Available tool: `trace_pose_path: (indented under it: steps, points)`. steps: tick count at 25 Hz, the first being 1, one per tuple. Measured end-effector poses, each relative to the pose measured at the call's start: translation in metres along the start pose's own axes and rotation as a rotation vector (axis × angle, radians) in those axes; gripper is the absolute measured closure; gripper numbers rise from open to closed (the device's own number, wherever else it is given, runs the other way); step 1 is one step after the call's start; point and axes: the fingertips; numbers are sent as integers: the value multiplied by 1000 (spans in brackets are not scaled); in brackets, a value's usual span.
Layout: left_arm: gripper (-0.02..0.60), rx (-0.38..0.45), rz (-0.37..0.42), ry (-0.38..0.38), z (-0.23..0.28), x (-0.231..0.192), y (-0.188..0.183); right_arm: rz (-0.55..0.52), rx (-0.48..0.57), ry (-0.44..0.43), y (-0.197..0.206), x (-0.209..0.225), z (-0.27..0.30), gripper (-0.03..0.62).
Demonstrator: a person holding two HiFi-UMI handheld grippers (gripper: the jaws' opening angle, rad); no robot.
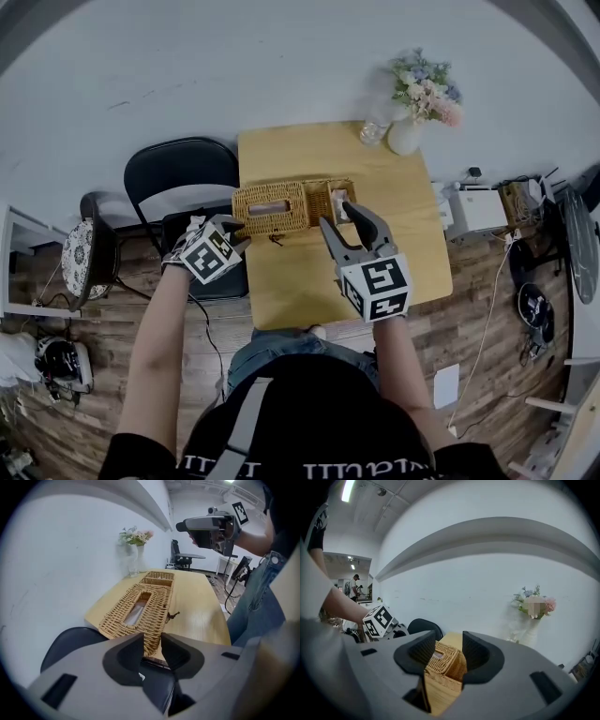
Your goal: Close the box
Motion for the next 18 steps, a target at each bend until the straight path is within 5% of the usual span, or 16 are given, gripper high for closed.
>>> trace_pose_path:
  steps: [8,13,18]
  points:
    - [466,-27,-54,-128,3,-1,1,13,0,-56,7,-4,-19,404]
    - [466,98,-266,-253,-11,10,-12,-5,24,-113,0,-7,-36,404]
    - [466,285,-332,-411,-40,16,-53,17,31,-147,-9,-3,-49,410]
Point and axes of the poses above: the fingertips, and each gripper's own axes: z forward along the fingers, x to its right, y out of its underside, and after that the axes turned 14 degrees about x, right-handed
